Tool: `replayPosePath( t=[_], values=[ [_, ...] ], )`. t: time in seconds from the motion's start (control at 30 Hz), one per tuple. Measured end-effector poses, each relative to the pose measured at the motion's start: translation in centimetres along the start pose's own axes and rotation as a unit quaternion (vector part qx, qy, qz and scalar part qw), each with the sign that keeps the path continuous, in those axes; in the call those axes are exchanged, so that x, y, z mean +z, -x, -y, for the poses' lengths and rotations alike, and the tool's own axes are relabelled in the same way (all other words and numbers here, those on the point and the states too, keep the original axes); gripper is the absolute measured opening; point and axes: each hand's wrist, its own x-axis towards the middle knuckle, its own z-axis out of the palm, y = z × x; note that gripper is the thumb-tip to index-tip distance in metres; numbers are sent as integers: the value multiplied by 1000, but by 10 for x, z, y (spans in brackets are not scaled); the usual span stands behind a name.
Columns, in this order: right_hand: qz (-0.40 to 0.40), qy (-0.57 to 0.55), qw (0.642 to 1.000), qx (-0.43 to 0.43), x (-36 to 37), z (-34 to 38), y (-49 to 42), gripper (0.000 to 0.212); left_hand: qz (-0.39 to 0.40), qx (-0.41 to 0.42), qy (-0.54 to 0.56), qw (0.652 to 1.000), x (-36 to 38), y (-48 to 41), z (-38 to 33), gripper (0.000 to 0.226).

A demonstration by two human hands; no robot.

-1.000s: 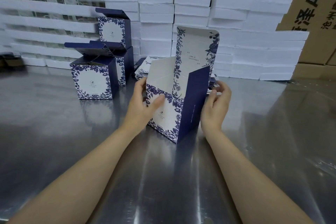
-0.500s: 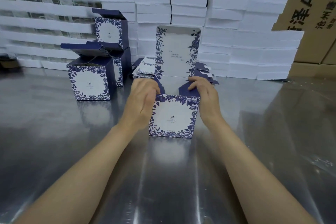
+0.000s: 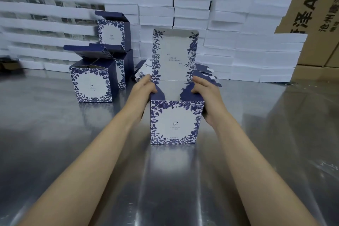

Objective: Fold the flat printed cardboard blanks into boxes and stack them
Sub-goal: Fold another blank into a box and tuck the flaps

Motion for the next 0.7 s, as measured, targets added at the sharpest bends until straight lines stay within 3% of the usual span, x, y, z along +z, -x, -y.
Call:
replayPosePath(
  t=[0.07, 0.2, 0.33, 0.47, 0.7],
  values=[
    [-15, -8, 1000, -2, 2, 2, 1, 38, -14, 18, -15, 1000, 3, 1, -6, 21],
    [-42, -23, 999, -3, 6, 3, -2, 25, -83, -15, -21, 996, 0, -9, -8, 32],
    [-56, -1, 998, -20, 7, 3, -7, 15, -117, -14, -12, 993, 5, -11, -6, 19],
    [-64, 31, 996, -50, 6, 3, -11, 23, -143, -1, -26, 989, 7, -15, -4, 5],
    [-75, 83, 991, -77, 5, 2, -18, 37, -106, 34, -134, 985, 2, -24, -8, 34]
  ],
)
